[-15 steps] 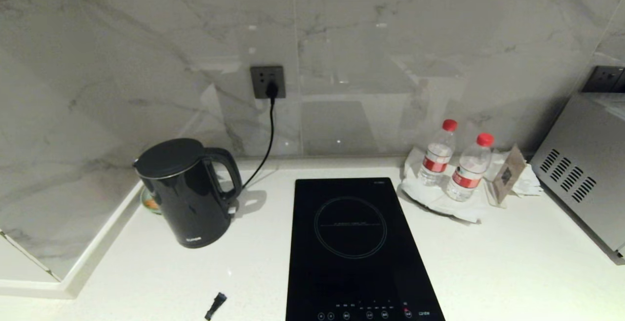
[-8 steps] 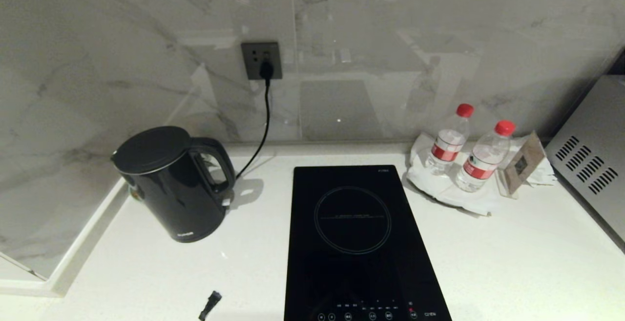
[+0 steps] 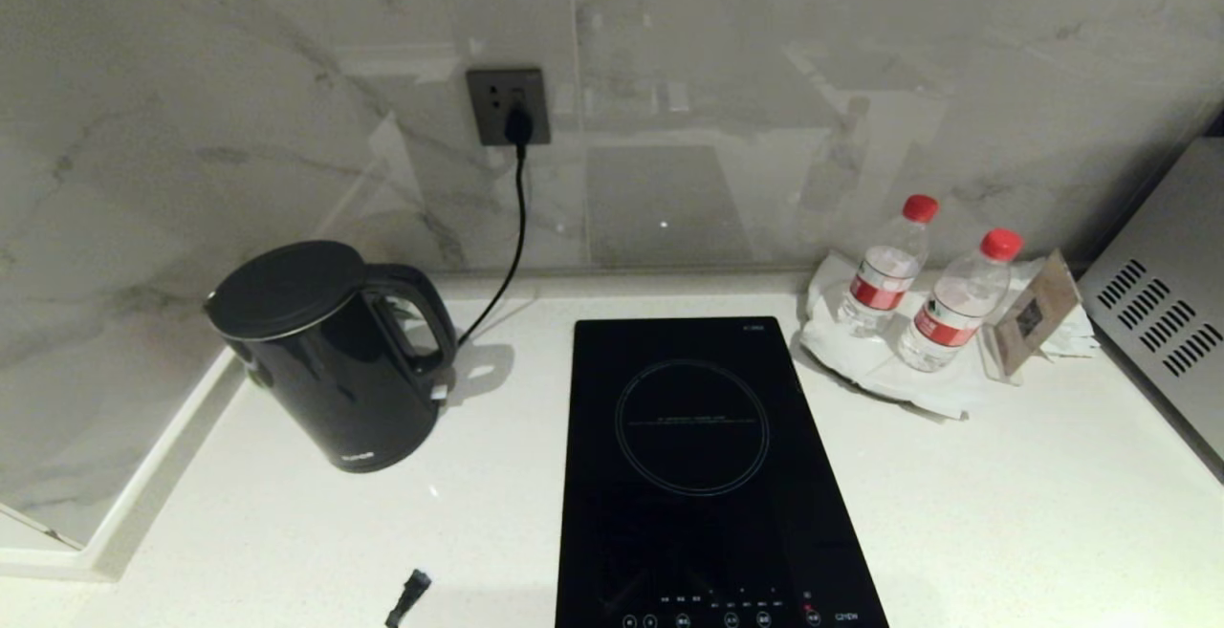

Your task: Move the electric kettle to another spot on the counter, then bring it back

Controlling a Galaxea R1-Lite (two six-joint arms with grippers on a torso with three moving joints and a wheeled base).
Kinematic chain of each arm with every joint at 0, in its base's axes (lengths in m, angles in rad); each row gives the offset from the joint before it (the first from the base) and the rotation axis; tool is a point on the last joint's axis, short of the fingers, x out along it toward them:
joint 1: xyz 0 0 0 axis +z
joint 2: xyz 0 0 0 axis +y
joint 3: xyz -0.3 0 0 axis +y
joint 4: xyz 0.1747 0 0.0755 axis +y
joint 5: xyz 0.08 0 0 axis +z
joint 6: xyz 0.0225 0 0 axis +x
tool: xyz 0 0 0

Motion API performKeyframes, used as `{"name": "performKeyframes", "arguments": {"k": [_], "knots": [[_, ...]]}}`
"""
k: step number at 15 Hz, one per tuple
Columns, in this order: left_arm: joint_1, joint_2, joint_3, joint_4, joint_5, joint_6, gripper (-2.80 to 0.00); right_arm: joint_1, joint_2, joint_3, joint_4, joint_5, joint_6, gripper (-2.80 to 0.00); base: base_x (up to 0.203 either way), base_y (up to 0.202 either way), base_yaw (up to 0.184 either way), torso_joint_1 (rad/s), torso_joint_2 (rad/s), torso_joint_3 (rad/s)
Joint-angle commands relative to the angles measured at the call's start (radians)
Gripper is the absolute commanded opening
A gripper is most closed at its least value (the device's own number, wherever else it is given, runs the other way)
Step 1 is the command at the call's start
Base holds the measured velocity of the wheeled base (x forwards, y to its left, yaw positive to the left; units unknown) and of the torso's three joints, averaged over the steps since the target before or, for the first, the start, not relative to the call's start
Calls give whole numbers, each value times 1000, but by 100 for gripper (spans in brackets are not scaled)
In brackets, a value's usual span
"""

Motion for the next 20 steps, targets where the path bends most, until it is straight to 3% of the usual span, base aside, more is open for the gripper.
{"name": "performKeyframes", "arguments": {"k": [1,5,9,11,14,18,20], "knots": [[2,2,-3,2,2,1,-280,0,1,0,0,0,-1,-280,0,0,0,0,0,0],[1,86,-168,16,-38,-2,-280,0,1,0,0,0,-1,-280,0,0,0,0,0,0],[2,360,-352,-5,-196,-2,-280,0,2,0,0,0,-1,-280,0,0,0,0,0,0],[3,481,-370,-76,-228,-2,-280,0,1,0,0,0,-1,-280,0,0,0,0,0,0],[-13,686,-386,-185,-245,-1,-280,0,1,0,0,0,-1,-280,0,0,0,0,0,0],[-153,925,-403,-311,-241,-27,-280,0,2,0,0,0,-1,-280,0,0,0,0,0,0],[-207,1029,-407,-398,-191,-33,-280,0,1,0,0,0,-1,-280,0,0,0,0,0,0]]}}
